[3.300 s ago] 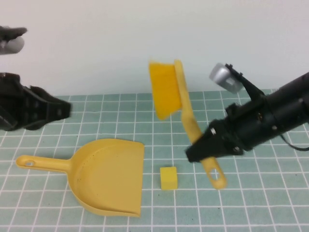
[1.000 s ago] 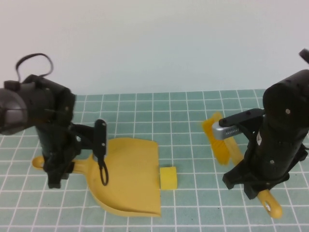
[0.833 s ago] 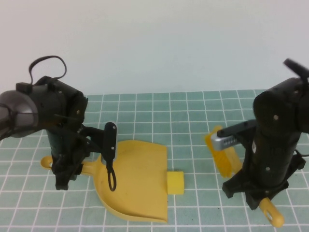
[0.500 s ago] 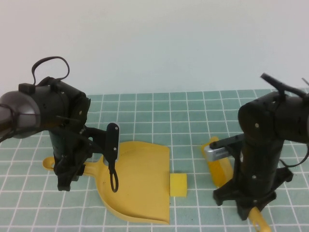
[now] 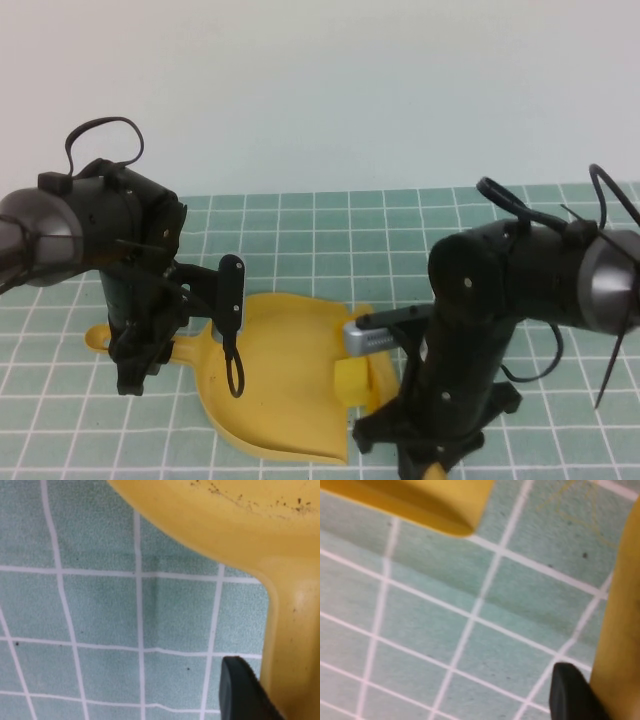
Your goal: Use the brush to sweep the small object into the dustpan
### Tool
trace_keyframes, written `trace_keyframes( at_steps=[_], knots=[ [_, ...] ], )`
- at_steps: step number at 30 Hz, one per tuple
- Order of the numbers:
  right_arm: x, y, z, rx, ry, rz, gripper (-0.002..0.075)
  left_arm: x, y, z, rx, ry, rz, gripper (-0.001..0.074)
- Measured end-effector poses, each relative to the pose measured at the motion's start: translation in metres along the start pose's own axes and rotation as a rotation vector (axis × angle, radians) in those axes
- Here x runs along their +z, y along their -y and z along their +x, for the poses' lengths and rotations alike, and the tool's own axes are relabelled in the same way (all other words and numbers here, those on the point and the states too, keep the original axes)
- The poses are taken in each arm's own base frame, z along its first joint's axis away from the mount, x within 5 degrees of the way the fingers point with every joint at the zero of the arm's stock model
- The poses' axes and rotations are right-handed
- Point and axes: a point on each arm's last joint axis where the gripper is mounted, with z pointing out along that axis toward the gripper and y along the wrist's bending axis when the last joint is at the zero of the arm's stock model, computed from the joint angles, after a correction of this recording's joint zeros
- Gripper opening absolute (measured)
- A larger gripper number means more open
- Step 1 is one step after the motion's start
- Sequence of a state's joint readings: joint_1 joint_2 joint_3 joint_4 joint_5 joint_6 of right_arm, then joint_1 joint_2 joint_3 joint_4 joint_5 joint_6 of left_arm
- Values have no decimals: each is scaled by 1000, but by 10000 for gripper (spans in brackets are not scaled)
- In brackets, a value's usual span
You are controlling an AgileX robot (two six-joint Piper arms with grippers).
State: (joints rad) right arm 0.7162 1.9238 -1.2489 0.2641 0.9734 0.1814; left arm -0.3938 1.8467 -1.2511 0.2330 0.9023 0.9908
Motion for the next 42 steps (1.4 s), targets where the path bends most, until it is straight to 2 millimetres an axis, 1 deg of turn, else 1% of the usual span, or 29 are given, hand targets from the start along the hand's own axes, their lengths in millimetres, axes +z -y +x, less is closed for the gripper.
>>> trace_keyframes(
  at_steps=[3, 7, 10, 16, 22, 23, 24, 25, 26, 28, 30, 31, 34, 36, 38, 39, 41, 42],
  knots=[
    [-8, -7, -6, 2, 21, -31, 167, 0, 0, 0, -2, 2, 1, 0],
    [-25, -20, -15, -10, 73, -85, 167, 0, 0, 0, -2, 2, 1, 0],
    [-32, -25, -19, -18, 95, -100, 167, 0, 0, 0, -2, 3, 2, 0],
    [-42, -28, -21, -32, 94, -104, 167, 0, 0, -1, -12, 14, 3, 0],
    [-48, -26, -24, -42, 108, -55, 167, 0, -1, -3, -38, 46, -2, 7],
    [-48, -25, -24, -38, 113, -42, 167, 0, -1, -3, -38, 46, -2, 24],
    [-48, -24, -25, -36, 116, -30, 167, 0, -1, -4, -40, 48, -3, 60],
    [-49, -23, -25, -32, 120, -15, 167, 0, -1, -4, -40, 50, -6, 111],
    [-50, -22, -25, -33, 125, -4, 167, 0, -1, -4, -42, 51, -8, 179],
    [-51, -20, -24, -33, 134, 12, 167, 0, -2, -5, -65, 60, -19, 333],
    [-52, -18, -25, -26, 136, 20, 167, 0, -3, -5, -94, 65, -32, 433],
    [-52, -17, -25, -22, 135, 23, 167, 0, -4, -5, -106, 68, -36, 459],
    [-54, -11, -27, -18, 140, 47, 167, -1, -4, -4, -121, 63, -38, 459],
    [-56, -3, -28, -8, 140, 74, 167, -5, -3, -3, -141, 59, -33, 459],
    [-59, 7, -29, 14, 144, 89, 166, -11, -1, 0, -214, 54, -27, 439],
    [-62, 13, -29, 27, 148, 94, 167, -14, 0, 1, -276, 53, -25, 405],
    [-65, 24, -30, 54, 155, 92, 166, -21, 0, 4, -414, 47, -37, 311],
    [-66, 30, -30, 64, 157, 90, 167, -23, 1, 6, -447, 38, -39, 266]
  ],
)
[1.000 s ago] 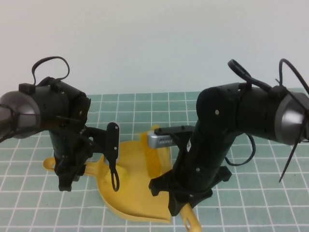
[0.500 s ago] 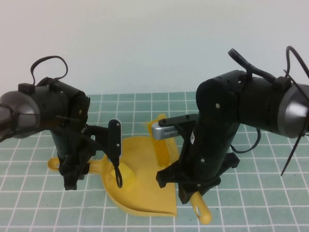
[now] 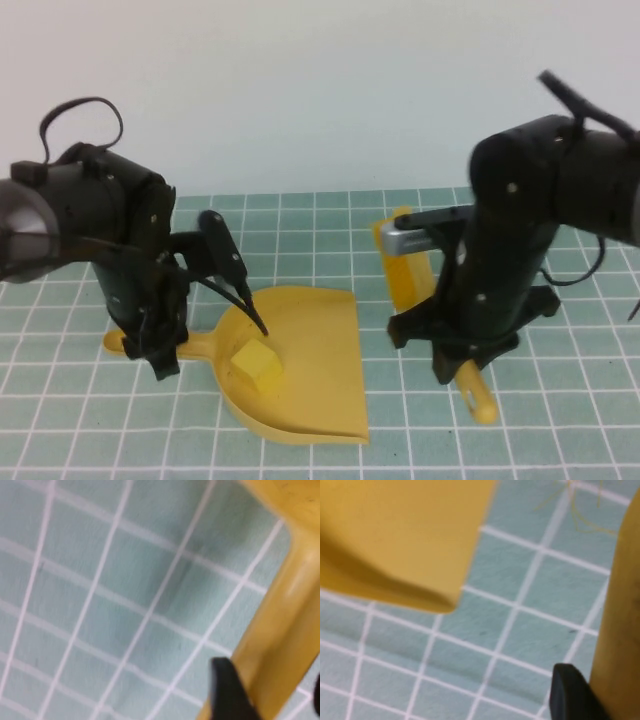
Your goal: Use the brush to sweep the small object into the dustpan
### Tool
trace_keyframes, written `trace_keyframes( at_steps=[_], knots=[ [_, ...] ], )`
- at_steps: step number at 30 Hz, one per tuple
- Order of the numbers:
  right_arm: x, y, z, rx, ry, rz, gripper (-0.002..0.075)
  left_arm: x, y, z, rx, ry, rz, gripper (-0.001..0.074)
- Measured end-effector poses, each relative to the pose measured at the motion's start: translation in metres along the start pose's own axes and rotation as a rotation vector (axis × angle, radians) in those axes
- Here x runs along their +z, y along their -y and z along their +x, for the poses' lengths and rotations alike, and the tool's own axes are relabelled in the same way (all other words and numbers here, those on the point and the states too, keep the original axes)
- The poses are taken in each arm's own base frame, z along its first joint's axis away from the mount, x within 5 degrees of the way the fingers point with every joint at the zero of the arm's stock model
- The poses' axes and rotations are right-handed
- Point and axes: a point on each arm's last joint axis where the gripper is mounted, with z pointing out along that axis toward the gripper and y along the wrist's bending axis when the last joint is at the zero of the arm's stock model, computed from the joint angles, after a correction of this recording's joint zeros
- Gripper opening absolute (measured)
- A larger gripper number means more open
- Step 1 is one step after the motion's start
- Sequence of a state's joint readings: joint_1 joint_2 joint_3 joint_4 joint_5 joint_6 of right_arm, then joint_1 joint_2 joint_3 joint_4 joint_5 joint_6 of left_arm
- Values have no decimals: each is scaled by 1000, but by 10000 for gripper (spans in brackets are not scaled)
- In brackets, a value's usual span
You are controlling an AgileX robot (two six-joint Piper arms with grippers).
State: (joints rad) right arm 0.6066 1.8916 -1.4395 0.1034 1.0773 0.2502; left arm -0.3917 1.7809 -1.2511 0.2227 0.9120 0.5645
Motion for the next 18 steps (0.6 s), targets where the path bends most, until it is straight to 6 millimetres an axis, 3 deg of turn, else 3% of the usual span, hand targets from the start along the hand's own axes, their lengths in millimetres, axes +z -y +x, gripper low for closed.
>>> trace_keyframes(
  at_steps=[4, 13, 18],
  knots=[
    [8, 13, 1, 15, -6, -62, 167, -15, -1, 9, -72, -29, -26, 1],
    [53, 19, 23, 81, -18, -140, 166, -70, -2, 19, -405, 156, -90, 0],
    [63, 21, 30, 89, -22, -140, 166, -110, 3, 29, -508, 320, -108, 0]
  ],
)
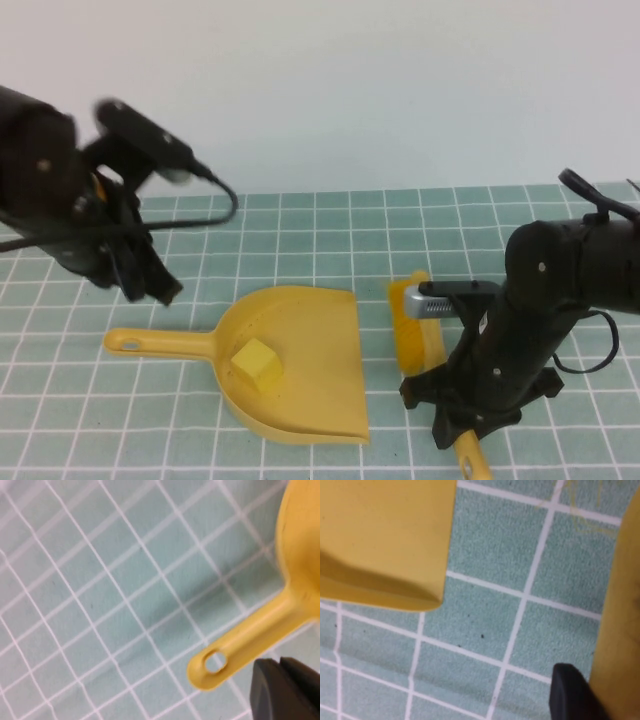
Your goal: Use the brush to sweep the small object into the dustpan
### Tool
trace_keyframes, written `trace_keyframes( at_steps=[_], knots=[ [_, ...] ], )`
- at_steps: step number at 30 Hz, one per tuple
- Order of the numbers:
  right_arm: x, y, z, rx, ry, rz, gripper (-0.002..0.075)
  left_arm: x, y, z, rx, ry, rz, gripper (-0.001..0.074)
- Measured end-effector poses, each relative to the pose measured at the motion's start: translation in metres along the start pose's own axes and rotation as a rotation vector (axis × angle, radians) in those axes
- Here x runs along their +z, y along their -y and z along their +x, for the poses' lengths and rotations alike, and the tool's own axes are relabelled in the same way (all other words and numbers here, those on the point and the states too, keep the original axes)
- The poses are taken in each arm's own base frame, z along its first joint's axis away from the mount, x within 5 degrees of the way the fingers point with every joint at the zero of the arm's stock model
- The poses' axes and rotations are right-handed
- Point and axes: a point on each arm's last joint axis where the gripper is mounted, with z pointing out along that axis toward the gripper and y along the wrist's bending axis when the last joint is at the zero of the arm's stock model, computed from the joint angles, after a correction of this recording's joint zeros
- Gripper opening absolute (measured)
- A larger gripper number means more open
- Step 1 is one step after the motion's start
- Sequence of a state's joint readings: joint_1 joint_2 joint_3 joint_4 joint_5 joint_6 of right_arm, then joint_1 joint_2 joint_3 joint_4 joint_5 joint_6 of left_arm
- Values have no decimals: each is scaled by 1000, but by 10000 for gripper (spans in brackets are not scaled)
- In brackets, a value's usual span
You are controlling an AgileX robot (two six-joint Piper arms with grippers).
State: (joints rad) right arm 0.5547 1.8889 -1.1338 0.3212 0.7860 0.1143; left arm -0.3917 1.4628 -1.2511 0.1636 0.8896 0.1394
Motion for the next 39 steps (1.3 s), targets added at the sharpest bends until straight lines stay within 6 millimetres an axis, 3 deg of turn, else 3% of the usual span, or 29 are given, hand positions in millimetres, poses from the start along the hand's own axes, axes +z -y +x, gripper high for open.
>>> trace_keyframes(
  at_steps=[9, 13, 17, 23, 27, 31, 36, 39],
  knots=[
    [13, 4, 0, 6, -39, 13, 200, -60, -2, 0, -90, 263, 18, 0],
    [14, 5, 1, 4, -59, 16, 270, -91, -4, 2, -117, 410, 12, 0],
    [14, 5, 1, 3, -65, 18, 354, -122, -8, 11, -143, 521, -14, 0],
    [5, 6, 4, -28, -59, 43, 384, -150, -27, 31, -281, 605, -40, 0],
    [-22, 6, 9, -57, -19, 88, 386, -169, -42, 49, -372, 640, -109, 0],
    [-63, 3, 20, -83, 68, 110, 352, -191, -55, 71, -438, 678, -227, 0],
    [-122, -3, 44, -117, 223, 72, 90, -217, -54, 93, -538, 756, -295, 0],
    [-155, -6, 64, -140, 326, 41, 28, -220, -46, 108, -594, 798, -311, 0]
  ],
)
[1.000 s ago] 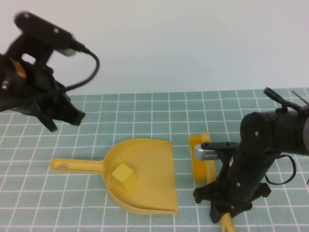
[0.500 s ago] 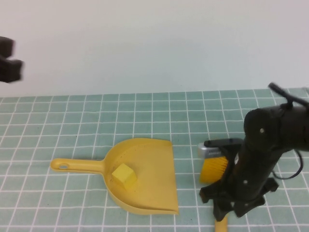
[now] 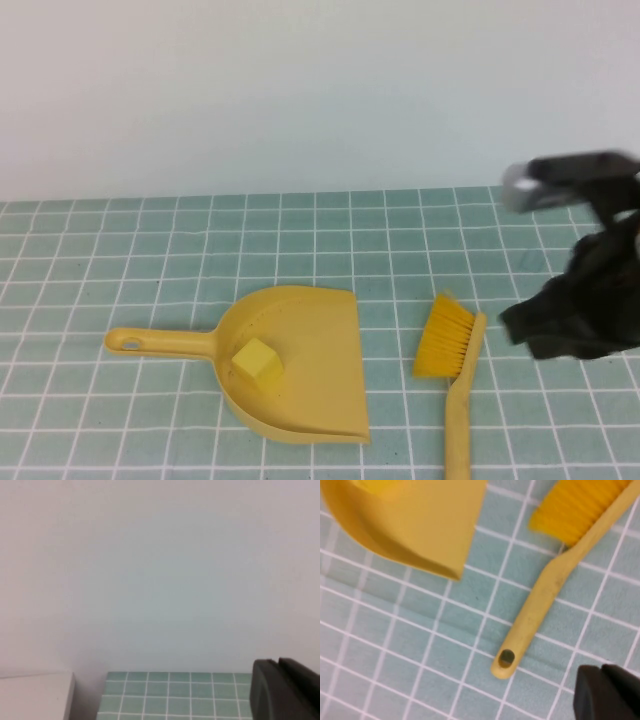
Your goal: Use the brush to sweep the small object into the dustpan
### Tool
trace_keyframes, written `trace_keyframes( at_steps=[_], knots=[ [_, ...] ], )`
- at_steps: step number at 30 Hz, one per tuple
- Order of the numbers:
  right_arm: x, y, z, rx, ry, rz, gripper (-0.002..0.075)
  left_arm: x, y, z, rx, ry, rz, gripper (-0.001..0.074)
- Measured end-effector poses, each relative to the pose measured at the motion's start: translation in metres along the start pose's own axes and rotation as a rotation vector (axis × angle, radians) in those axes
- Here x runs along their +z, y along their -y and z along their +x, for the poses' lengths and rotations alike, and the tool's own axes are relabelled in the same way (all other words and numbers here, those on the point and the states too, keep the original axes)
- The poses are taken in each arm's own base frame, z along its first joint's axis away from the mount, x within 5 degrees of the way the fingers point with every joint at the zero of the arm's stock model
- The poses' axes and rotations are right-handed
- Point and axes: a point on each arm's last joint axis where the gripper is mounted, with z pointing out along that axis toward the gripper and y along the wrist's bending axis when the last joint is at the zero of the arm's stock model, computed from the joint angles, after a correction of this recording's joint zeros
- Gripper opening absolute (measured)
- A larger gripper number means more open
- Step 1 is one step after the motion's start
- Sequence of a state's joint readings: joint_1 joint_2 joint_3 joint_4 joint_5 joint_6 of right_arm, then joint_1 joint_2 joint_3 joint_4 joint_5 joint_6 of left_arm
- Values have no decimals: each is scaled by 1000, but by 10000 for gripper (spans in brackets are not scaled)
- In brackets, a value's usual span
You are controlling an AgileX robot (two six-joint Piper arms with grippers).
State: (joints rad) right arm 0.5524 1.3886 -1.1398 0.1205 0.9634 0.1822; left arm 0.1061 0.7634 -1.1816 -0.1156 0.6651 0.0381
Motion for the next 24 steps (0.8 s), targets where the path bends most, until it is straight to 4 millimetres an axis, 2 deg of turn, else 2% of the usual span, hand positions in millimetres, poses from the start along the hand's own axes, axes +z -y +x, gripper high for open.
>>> trace_keyframes(
  at_steps=[5, 7, 12, 16, 20, 22, 24],
  knots=[
    [-46, -2, 16, -16, 122, -43, 4, -8, -2, 41, -96, 66, -1, 0],
    [-59, -2, 22, -28, 158, -52, 1, -10, -3, 65, -158, 76, -4, 0],
    [-79, -1, 33, -90, 217, -51, 0, -13, -6, 121, -272, 101, -7, 0],
    [-95, 3, 35, -158, 357, -15, -1, -15, -8, 164, -303, 98, -6, 0],
    [-113, 22, 43, -129, 571, 37, -1, -16, -10, 196, -247, 71, -24, 0],
    [-118, 35, 56, -83, 649, 73, -1, -16, -12, 212, -211, 66, -37, 0],
    [-120, 50, 78, -41, 715, 125, -1, -15, -13, 226, -191, 72, -45, 0]
  ],
)
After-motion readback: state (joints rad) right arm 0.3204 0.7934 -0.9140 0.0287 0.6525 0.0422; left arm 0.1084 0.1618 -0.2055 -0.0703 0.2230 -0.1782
